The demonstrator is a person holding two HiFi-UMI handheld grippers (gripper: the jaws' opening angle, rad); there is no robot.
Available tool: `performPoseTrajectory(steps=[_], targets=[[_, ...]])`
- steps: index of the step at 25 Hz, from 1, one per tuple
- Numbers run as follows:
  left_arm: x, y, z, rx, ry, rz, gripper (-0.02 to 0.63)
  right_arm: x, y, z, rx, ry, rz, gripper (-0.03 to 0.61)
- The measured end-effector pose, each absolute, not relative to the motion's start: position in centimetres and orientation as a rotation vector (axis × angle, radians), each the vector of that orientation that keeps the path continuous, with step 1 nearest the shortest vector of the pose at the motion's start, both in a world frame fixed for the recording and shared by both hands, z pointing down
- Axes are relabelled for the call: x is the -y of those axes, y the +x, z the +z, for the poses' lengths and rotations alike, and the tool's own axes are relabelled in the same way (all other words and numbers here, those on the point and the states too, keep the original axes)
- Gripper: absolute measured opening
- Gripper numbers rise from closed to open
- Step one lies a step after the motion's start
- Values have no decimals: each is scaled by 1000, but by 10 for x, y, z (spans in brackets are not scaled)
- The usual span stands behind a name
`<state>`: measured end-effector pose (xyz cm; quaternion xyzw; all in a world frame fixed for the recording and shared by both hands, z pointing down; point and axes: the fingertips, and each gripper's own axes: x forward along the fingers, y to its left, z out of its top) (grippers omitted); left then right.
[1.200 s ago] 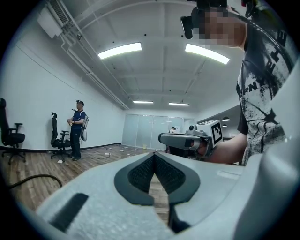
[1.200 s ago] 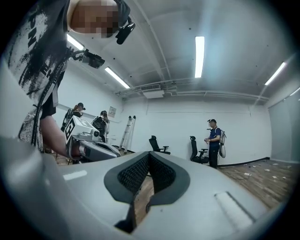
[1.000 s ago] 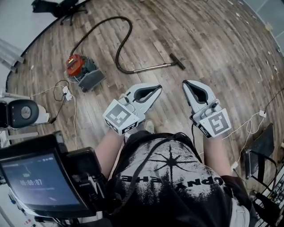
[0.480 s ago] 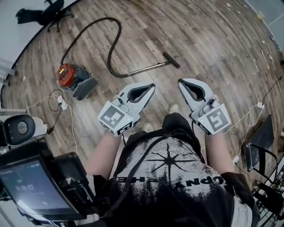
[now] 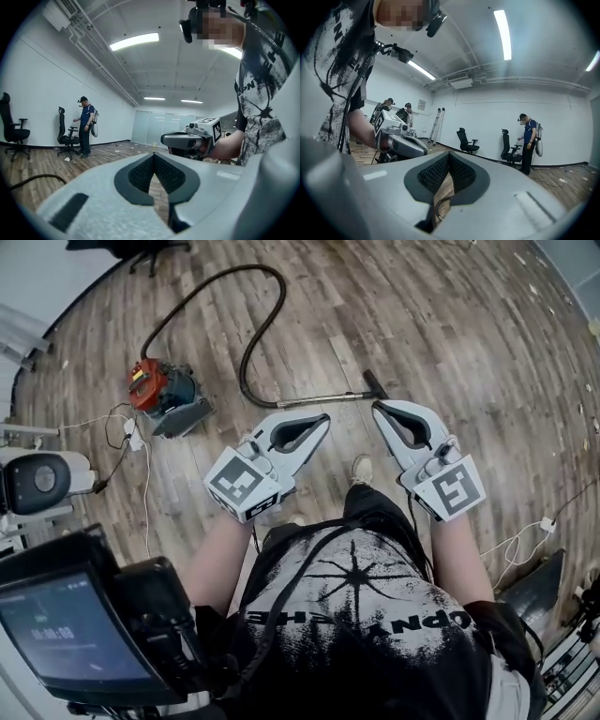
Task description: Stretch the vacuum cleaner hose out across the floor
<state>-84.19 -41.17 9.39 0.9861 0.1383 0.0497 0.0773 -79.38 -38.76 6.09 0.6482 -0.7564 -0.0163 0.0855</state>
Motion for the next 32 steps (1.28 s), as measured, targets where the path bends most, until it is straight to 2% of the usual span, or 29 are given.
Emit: performPoseTrajectory(steps=[7, 14, 27, 32], targets=[[434, -746, 88, -249, 2939, 144, 2, 403, -699, 62, 2367, 1815, -49, 6], [458, -697, 104, -125, 2908, 170, 2, 423, -643, 85, 2411, 1758, 17, 6], [543, -694, 146, -286, 2835, 171, 2, 510, -649, 122, 2277, 1826, 145, 6], [575, -697, 196, -329, 2797, 147, 2, 526, -661, 189, 2202, 1775, 198, 7]])
